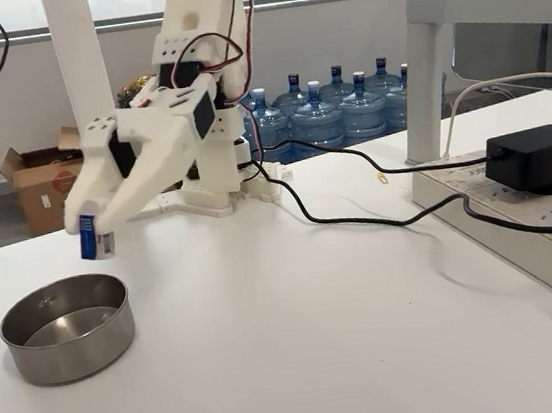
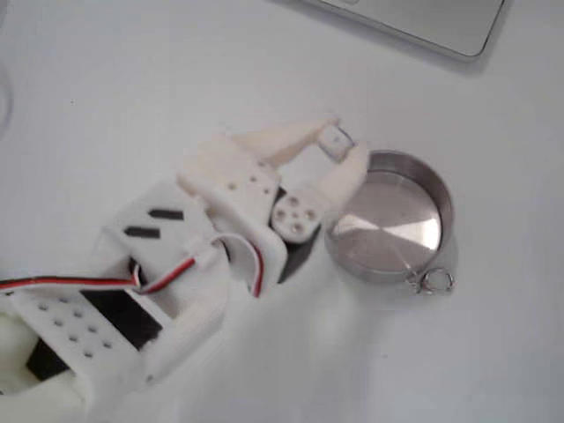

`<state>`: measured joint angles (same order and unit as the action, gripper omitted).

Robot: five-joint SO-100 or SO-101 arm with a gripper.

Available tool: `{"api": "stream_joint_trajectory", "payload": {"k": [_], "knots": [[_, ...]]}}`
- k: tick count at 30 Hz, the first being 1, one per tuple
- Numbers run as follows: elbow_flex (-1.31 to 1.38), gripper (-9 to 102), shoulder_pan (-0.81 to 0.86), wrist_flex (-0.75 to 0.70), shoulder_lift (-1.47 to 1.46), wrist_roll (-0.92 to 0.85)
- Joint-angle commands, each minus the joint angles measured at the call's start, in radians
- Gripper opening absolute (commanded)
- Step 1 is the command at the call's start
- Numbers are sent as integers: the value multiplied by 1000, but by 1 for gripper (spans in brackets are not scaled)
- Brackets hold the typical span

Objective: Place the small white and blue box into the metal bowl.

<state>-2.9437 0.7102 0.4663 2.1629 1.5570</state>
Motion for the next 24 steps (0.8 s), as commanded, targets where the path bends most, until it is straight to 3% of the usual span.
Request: {"api": "stream_joint_trajectory", "payload": {"k": [1, 16, 24], "knots": [[20, 4, 18, 12, -25, -11], [21, 5, 66, 18, -72, -11], [14, 14, 63, 18, -60, -11]]}}
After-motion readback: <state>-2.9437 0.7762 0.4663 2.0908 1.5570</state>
